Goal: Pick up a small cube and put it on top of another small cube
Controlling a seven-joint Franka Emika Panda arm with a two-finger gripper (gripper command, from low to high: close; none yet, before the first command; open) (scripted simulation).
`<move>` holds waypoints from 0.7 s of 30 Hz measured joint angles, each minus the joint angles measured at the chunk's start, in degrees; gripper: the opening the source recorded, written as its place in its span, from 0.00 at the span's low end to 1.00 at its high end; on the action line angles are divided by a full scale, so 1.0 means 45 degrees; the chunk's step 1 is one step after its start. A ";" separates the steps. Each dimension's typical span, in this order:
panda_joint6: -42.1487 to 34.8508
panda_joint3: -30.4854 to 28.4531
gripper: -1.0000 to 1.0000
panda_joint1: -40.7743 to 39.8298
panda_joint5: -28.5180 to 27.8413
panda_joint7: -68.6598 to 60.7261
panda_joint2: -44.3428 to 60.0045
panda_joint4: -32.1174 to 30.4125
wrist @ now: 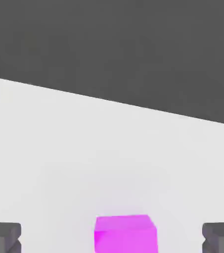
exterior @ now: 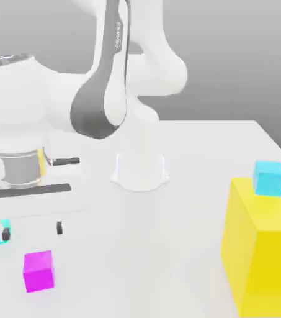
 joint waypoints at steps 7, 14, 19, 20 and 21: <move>0.1940 0.1701 0.00 -0.1542 0.1786 -0.1730 0.2741 0.0369; 0.1770 0.1528 0.00 -0.1406 0.1633 -0.1621 0.2546 0.0323; 0.0136 0.0614 0.00 -0.0489 0.0020 -0.0086 0.0637 0.0093; -0.0221 0.0736 0.00 -0.0241 -0.0043 0.0331 0.0484 0.0286; -0.0579 0.0894 0.00 0.0036 -0.0064 0.0772 0.0376 0.0523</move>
